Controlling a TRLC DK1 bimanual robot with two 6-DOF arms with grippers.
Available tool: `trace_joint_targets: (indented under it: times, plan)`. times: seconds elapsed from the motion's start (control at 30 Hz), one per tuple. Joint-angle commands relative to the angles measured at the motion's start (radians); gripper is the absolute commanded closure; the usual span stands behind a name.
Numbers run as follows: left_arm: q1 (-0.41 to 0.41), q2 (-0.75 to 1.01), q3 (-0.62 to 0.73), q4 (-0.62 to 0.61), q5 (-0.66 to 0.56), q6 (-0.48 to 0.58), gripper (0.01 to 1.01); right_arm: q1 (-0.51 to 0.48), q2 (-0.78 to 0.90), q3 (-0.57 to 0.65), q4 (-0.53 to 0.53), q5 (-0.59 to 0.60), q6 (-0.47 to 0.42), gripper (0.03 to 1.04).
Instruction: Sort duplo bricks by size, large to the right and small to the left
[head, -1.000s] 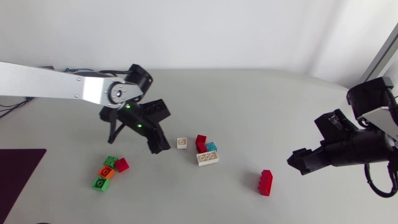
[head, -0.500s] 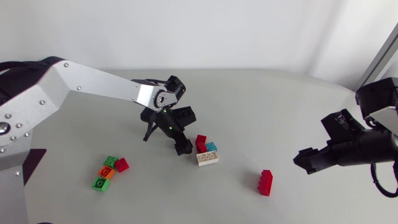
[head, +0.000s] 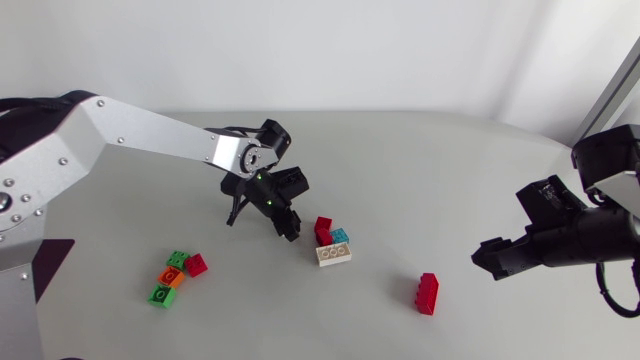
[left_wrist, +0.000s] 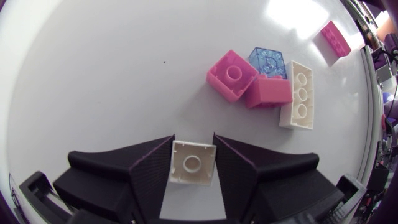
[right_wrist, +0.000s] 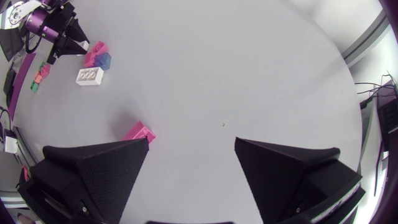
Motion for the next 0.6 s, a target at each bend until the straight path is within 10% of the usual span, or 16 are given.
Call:
trace_joint_targets:
  times: [0.0, 0.57]
  plan:
    - [0.022, -0.041, -0.065, 0.005, -0.003, -0.012, 0.725, -0.005, -0.007, -0.029, -0.006, -0.008, -0.017, 0.07]
    - [0.206, -0.536, -0.642, 0.052, -0.003, 0.115, 0.713, 0.114, 0.040, 0.020, -0.016, -0.017, 0.011, 0.07]
